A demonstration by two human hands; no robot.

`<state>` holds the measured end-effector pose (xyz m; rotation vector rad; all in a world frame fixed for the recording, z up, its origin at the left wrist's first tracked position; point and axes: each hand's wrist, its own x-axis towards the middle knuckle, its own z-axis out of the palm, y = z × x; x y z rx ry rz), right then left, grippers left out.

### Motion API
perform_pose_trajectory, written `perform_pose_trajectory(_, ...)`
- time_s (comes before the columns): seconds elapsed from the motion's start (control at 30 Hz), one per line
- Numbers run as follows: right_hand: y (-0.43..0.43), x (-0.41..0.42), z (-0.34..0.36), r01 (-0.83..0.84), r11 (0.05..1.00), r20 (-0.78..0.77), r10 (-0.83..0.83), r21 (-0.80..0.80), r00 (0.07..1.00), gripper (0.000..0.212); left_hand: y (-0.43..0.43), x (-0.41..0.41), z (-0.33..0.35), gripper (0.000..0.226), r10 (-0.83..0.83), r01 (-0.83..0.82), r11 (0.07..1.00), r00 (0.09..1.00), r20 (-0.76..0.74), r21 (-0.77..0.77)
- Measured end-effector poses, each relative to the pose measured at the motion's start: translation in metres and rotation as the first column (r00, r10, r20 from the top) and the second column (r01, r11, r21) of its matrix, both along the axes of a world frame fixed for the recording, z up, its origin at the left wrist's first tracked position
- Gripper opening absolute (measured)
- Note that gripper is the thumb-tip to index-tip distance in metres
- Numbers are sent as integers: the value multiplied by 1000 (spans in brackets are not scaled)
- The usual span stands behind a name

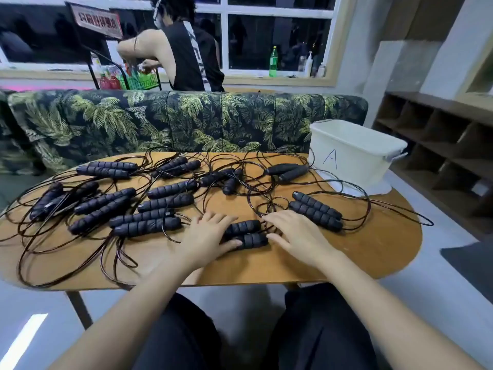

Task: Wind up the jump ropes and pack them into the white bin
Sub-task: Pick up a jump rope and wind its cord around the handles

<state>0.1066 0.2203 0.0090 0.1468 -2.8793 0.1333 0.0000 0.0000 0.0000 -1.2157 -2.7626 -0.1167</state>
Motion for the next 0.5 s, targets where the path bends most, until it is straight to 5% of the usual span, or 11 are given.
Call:
perform_pose_trajectory(0.23,16,-40,-11,-64,998,45,64,6,997,53,29,-37,-12,105,-108,124,974,990,95,-187)
perform_pose_trajectory(0.5,21,-59,1,-207,978,98,206,3,974,70,40,-40,-15,72,-96,110,977,992,83,-185)
